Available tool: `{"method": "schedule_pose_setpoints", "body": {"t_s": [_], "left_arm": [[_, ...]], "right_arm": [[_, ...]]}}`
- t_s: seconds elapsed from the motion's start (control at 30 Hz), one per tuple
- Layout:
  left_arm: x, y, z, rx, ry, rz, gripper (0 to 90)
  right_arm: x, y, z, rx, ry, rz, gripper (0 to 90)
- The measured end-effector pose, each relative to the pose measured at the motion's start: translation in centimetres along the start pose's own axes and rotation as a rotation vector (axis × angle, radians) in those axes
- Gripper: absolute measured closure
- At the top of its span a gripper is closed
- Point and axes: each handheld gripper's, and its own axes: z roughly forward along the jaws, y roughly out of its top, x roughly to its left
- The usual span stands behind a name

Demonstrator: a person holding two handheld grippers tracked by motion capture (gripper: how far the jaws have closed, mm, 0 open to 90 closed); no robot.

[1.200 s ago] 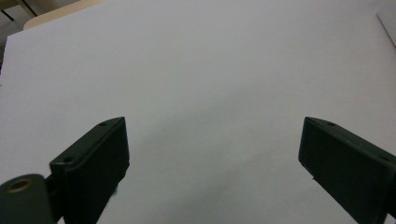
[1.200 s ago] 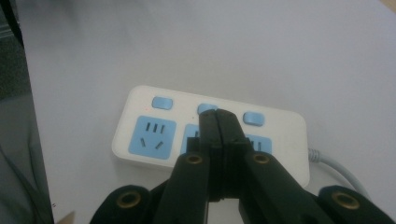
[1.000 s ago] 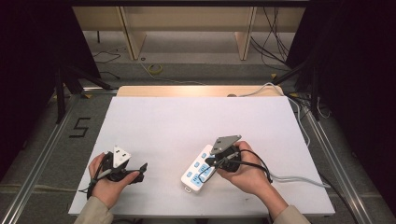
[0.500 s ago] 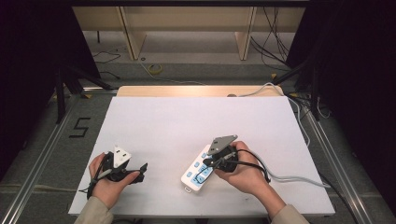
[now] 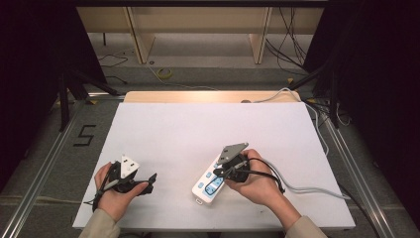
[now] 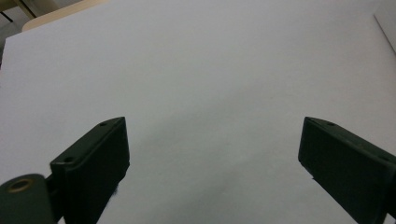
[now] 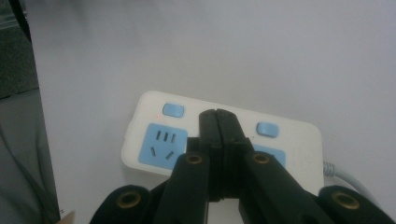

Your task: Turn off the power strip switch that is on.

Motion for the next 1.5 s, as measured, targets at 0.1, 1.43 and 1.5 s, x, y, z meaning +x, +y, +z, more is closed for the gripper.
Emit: {"method": "schedule_pose_setpoints", "body": {"t_s": [0.1,1.43,1.5], "left_arm": [[0.0,0.0,0.0,0.001,-0.001,0.001,8.4],[-0.1,0.0,0.1,0.000,-0.003,0.006,8.5],[-0.1,0.1,0.1,-0.001,-0.003,0.006,8.5]], "right_arm": [[0.0,0.1,0.1,0.000,0.001,-0.001,90.0],[0.7,1.9,2.1,0.041,0.044,-0.027,90.0],[0.7,1.9,2.2,0.043,0.043,-0.027,90.0]]}}
